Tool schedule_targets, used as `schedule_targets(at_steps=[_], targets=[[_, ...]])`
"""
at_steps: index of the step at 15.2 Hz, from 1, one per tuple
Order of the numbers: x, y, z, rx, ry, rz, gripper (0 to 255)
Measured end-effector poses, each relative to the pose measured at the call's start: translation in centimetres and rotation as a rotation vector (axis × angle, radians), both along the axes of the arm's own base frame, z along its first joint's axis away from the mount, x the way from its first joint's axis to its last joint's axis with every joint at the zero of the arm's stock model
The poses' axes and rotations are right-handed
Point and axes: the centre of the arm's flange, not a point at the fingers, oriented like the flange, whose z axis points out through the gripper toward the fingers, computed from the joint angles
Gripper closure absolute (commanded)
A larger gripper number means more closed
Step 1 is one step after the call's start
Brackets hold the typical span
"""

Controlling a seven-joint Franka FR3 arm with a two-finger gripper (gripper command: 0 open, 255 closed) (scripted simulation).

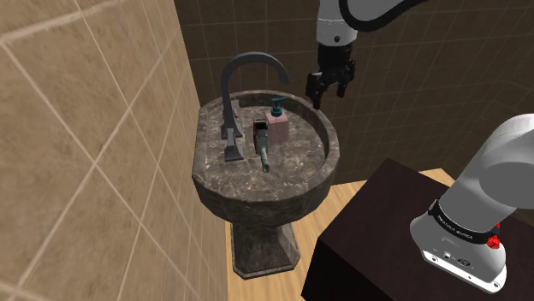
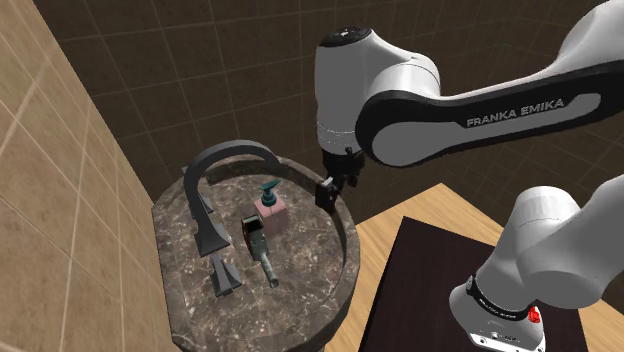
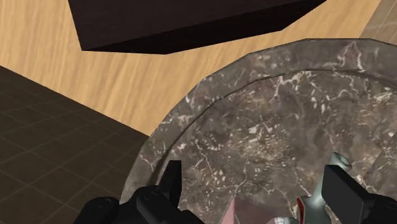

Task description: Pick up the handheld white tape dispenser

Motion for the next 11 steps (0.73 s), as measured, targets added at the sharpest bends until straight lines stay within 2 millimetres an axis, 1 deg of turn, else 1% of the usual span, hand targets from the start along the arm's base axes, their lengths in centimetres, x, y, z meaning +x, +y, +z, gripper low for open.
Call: schedule_targets(at_steps=[3, 5, 7, 9, 11], targets=[[2.0, 2.2, -2.7, -0.012, 0.010, -0.066, 0], [4.0, 3.3, -4.7, -0.020, 0.018, -0.111, 0], [5.4, 4.5, -6.6, -0.029, 0.025, -0.155, 0], [7.1, 6.0, -8.4, -0.036, 0.032, -0.199, 0], [8.9, 6.9, -10.4, -0.044, 0.039, -0.243, 0]])
